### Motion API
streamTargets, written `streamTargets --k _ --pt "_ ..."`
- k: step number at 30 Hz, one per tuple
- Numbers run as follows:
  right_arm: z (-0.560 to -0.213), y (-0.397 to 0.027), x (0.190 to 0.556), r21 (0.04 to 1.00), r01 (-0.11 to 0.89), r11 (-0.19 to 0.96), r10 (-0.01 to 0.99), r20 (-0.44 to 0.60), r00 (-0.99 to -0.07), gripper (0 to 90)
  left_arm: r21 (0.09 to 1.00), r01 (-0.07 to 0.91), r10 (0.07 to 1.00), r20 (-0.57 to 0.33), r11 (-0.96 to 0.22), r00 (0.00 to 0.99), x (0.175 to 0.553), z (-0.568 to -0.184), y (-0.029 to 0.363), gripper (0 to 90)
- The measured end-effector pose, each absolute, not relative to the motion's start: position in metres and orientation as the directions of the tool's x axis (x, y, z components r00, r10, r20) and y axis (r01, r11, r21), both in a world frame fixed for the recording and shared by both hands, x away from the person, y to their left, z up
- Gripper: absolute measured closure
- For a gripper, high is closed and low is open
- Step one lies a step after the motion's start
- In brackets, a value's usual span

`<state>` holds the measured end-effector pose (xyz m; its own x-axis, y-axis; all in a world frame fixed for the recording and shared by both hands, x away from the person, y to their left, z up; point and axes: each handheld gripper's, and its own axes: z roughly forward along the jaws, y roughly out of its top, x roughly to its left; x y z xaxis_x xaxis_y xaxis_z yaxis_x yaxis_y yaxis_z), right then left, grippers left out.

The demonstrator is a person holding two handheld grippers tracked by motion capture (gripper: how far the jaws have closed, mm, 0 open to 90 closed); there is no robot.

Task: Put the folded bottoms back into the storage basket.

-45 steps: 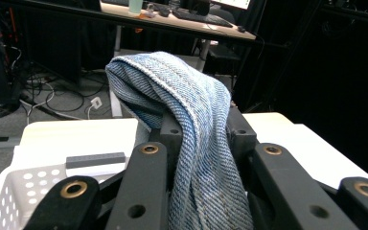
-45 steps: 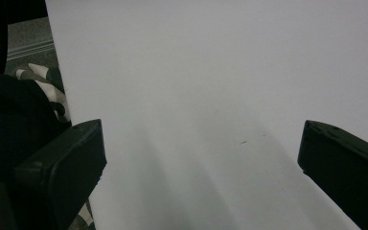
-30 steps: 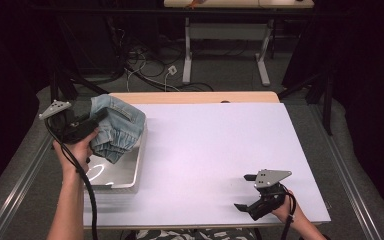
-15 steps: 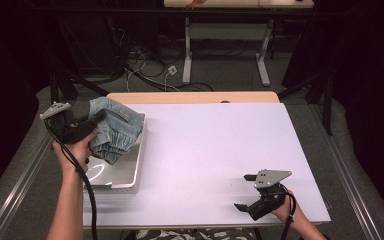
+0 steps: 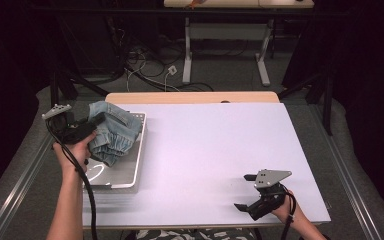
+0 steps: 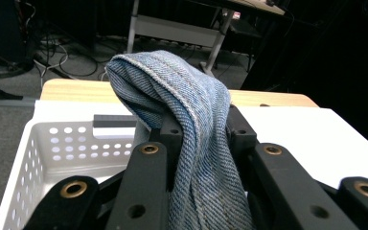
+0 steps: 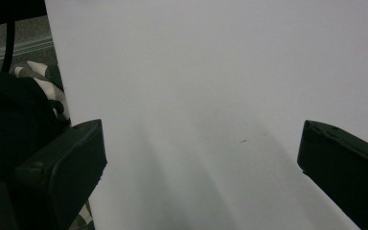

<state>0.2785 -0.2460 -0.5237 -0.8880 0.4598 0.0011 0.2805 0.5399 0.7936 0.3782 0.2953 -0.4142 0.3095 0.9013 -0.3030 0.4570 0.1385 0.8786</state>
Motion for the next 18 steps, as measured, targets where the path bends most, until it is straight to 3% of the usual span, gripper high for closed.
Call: streamTargets --k 18 --pt "-0.524 -0.246 0.279 0.793 0.282 0.540 0.460 0.003 -0.888 2.4 0.806 0.574 0.900 -0.349 0.145 0.262 0.395 -0.443 0.307 74.6"
